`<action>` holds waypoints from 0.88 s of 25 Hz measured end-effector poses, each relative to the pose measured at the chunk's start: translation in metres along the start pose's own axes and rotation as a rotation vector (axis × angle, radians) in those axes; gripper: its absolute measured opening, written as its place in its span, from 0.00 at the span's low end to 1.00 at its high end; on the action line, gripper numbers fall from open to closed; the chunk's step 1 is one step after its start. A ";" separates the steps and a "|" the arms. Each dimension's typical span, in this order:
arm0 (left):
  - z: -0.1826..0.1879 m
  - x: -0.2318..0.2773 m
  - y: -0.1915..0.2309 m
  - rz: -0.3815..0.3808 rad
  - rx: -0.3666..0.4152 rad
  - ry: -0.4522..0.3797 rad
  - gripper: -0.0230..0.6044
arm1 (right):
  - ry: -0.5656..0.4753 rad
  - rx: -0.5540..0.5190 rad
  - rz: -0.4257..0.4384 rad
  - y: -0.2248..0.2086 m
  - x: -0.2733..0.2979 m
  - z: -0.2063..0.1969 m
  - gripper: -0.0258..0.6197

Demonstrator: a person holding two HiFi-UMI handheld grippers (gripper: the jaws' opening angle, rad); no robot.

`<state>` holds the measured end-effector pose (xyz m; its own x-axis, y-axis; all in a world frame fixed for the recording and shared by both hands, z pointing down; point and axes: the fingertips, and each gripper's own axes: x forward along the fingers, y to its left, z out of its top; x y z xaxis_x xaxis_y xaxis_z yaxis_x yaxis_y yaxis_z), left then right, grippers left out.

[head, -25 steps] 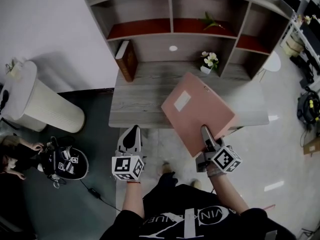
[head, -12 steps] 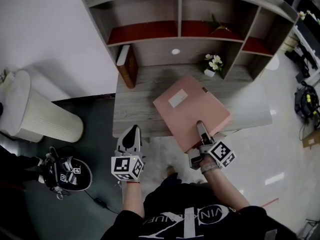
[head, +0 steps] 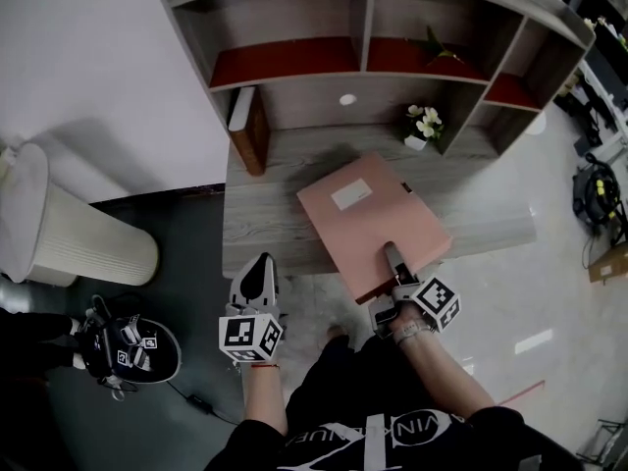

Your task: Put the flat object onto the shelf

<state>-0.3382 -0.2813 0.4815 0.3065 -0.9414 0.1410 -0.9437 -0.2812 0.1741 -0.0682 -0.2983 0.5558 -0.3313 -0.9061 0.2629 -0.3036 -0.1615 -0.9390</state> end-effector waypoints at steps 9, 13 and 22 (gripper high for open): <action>-0.007 0.005 -0.003 0.016 -0.046 0.017 0.04 | 0.142 0.051 -0.075 -0.008 0.015 -0.011 0.54; -0.009 0.006 -0.004 0.035 -0.053 0.022 0.04 | 0.193 0.102 -0.114 -0.008 0.030 -0.016 0.55; -0.039 0.012 -0.036 -0.055 -0.046 0.109 0.05 | 0.248 0.187 -0.132 -0.008 0.073 -0.029 0.55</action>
<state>-0.2959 -0.2756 0.5152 0.3720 -0.8981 0.2346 -0.9191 -0.3211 0.2284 -0.1156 -0.3518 0.5886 -0.5144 -0.7536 0.4093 -0.1964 -0.3611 -0.9116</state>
